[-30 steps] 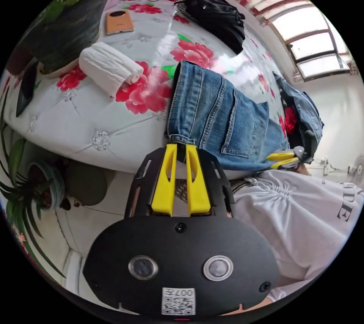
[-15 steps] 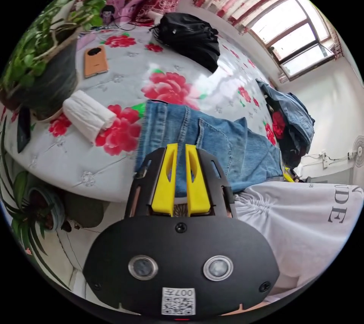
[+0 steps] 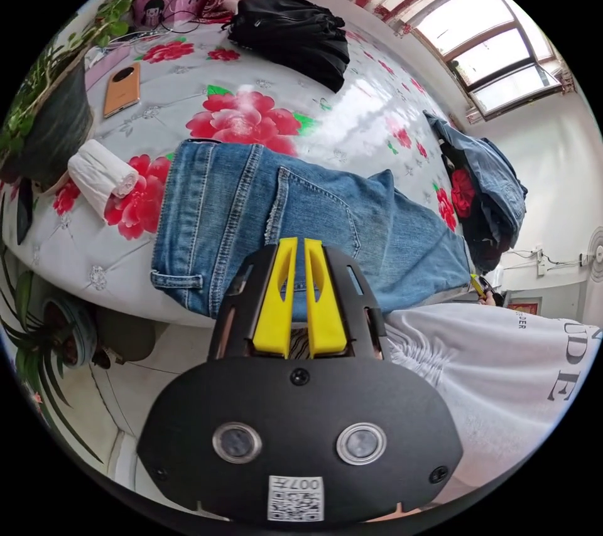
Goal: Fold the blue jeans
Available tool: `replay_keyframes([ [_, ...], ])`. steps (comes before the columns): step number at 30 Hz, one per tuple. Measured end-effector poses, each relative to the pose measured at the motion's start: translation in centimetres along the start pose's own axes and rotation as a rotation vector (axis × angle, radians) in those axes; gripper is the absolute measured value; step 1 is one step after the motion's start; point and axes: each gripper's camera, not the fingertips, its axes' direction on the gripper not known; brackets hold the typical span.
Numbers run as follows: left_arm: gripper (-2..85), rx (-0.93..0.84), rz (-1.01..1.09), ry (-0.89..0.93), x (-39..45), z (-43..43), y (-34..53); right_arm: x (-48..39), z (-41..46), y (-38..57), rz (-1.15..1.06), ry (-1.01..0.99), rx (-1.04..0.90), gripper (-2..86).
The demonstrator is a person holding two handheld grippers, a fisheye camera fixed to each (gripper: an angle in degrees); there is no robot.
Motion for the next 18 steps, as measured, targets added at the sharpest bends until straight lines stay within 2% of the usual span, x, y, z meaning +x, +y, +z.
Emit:
replay_keyframes([
  [3, 2.5, 0.019, -0.043, -0.022, -0.8, -0.6, 0.1, 1.7, -3.6, 1.6, 0.004, -0.006, 0.087, 2.0],
  [8, 5.7, 0.032, -0.149, -0.005, -2.8, -0.6, 0.6, 5.9, -5.1, 4.1, 0.146, -0.03, 0.094, 7.6],
  [10, 6.2, 0.059, -0.181, -0.005, -3.5, -1.2, 0.9, 8.1, -5.4, 6.2, 0.226, -0.13, 0.145, 9.2],
  [13, 7.2, 0.118, -0.256, -0.001, -5.3, -2.3, 1.4, 9.2, -4.1, 7.5, 0.252, -0.187, 0.114, 9.5],
  [15, 7.9, 0.148, -0.324, 0.02, -6.9, -2.8, 1.7, 8.6, -4.7, 8.1, 0.245, -0.137, 0.171, 9.2],
  [17, 8.3, 0.194, -0.416, 0.067, -9.1, -3.3, 2.4, 8.3, -4.5, 7.8, 0.242, -0.154, 0.133, 8.7],
  [18, 8.4, 0.206, -0.437, 0.076, -9.5, -3.4, 2.6, 7.9, -5.1, 7.9, 0.255, -0.097, 0.151, 8.4],
])
